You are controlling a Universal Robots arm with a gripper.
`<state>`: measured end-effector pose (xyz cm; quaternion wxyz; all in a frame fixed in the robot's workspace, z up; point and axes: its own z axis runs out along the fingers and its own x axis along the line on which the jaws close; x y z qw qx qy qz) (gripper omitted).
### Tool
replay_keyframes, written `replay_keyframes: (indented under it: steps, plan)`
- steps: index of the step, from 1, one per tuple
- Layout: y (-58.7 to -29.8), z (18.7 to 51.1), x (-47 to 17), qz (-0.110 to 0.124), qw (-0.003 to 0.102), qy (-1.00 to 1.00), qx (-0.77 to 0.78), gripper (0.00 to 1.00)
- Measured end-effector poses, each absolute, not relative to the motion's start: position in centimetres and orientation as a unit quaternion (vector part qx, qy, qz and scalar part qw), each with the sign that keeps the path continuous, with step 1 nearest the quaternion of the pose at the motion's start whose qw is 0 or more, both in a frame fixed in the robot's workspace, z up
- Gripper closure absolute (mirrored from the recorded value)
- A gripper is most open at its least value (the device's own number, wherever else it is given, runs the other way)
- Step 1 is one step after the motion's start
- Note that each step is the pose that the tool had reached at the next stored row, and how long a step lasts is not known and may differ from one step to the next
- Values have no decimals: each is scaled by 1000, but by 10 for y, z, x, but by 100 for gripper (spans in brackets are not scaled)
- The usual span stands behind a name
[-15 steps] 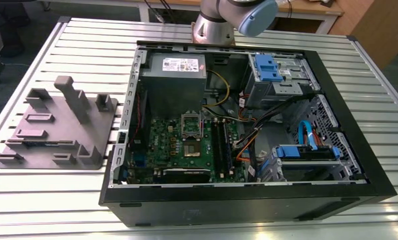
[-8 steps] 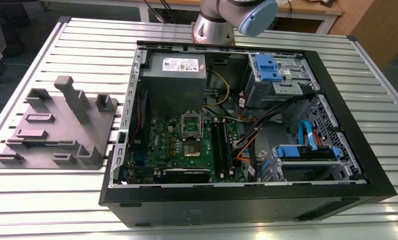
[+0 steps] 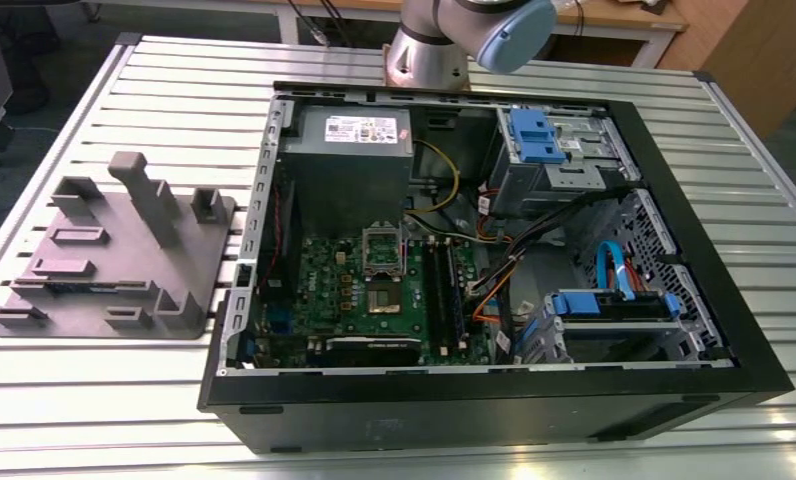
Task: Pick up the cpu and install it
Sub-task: 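Pick up the cpu and move it towards the insertion slot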
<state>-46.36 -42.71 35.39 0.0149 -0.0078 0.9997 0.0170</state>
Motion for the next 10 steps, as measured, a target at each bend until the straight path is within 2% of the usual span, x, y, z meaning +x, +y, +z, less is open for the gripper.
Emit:
replay_keyframes:
  steps: [10]
  plan:
    - [-427,354,-450,17,14,1000,-8,53]
